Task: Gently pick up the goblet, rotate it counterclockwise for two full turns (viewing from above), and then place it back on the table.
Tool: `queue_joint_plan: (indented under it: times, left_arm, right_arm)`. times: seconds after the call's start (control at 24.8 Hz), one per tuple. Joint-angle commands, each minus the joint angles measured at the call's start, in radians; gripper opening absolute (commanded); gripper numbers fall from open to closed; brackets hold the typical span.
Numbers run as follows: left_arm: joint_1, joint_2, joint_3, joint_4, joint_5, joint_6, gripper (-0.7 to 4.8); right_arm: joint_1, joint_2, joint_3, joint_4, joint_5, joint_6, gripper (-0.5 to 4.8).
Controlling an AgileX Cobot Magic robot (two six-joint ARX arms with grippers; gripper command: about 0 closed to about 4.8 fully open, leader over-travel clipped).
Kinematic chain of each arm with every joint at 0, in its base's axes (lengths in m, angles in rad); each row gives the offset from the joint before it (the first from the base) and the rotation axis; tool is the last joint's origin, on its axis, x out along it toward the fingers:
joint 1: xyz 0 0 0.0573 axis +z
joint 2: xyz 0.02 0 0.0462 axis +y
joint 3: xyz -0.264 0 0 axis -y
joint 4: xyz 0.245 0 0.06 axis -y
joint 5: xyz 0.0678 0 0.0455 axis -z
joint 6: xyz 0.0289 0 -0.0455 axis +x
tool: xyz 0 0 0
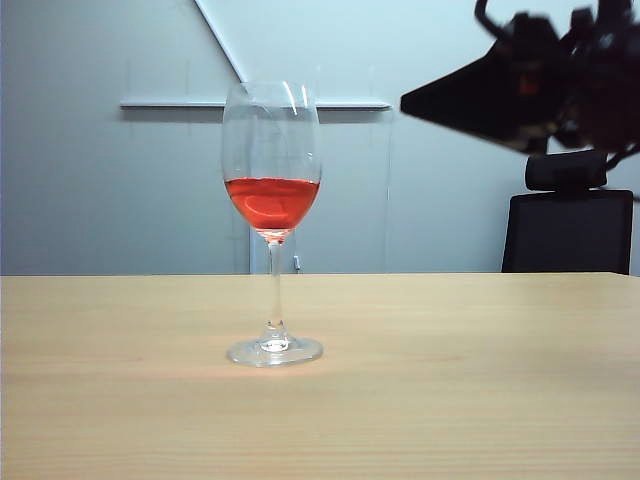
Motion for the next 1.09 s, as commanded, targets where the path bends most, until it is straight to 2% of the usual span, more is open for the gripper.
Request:
queue_joint_plan:
  times: [0.04, 0.16, 0.77, 0.85, 0.97, 1.09]
  left_arm:
    - [0.003, 0.002, 0.004, 0.006, 0.007, 0.000, -0.05]
    - [0.004, 0.002, 0.004, 0.006, 0.007, 0.000, -0.05]
    - [0.003, 0.002, 0.004, 0.006, 0.008, 0.000, -0.05]
    - [0.003, 0.002, 0.004, 0.006, 0.007, 0.000, -0.05]
    - [0.003, 0.002, 0.004, 0.006, 0.008, 0.000, -0.05]
    - [0.003, 0.002, 0.004, 0.006, 0.007, 0.000, -0.05]
  right_arm:
    - [0.001, -0.080, 0.002, -0.166, 0.063, 0.005, -0.06]
    - [0.000, -0.137, 0.002, -0.219, 0.095, 0.005, -0.05]
    - [0.001, -0.137, 0.002, -0.223, 0.089, 0.005, -0.05]
    - [0.001, -0.144, 0.002, -0.231, 0.143, 0.005, -0.05]
    - [-0.005, -0.195, 0.000, -0.245, 0.288, 0.005, -0.05]
    - [-0.005, -0.275, 0.000, -0.262, 0.326, 0.005, -0.05]
